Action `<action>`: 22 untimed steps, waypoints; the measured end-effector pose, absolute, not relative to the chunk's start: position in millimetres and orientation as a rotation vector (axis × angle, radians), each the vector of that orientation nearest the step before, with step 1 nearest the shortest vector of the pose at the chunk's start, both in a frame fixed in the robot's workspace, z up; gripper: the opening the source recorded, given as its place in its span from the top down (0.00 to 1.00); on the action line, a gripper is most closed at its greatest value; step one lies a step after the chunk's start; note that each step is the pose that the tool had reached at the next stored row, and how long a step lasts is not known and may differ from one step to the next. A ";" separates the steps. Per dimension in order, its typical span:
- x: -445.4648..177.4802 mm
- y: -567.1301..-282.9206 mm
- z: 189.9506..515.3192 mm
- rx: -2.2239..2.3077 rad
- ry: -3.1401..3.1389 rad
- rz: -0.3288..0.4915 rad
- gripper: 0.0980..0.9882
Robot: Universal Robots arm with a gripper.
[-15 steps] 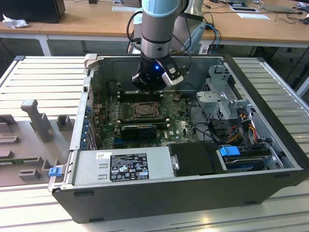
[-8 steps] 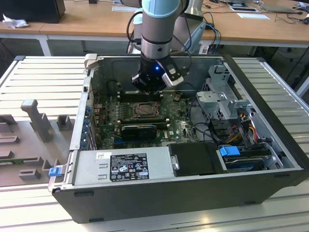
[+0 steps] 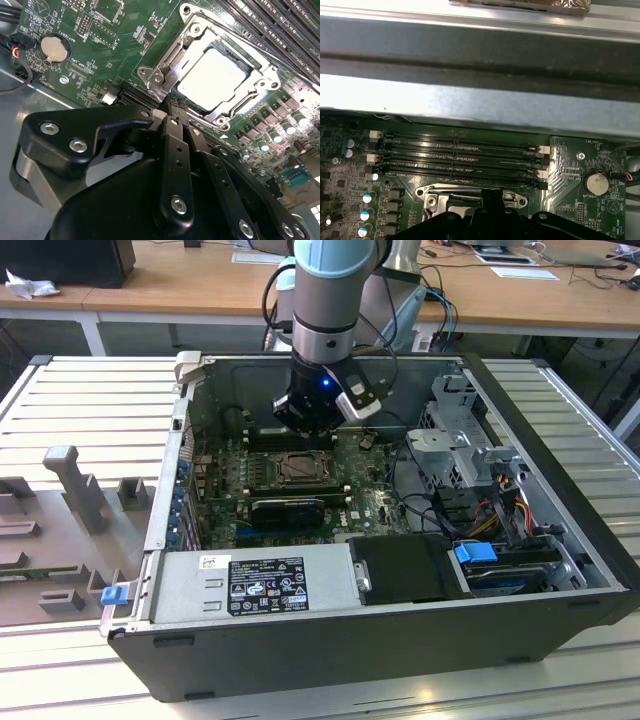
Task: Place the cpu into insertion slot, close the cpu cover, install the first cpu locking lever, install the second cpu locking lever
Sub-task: 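Install the second cpu locking lever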
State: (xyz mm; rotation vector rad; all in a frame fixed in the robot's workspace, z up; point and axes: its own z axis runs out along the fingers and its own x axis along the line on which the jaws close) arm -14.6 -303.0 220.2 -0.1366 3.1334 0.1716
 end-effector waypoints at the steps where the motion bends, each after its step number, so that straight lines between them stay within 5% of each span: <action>1: -14.5 -303.0 221.9 -0.137 3.133 0.172 0.99; 22: -14.5 -313.8 231.1 -0.137 3.133 0.172 0.99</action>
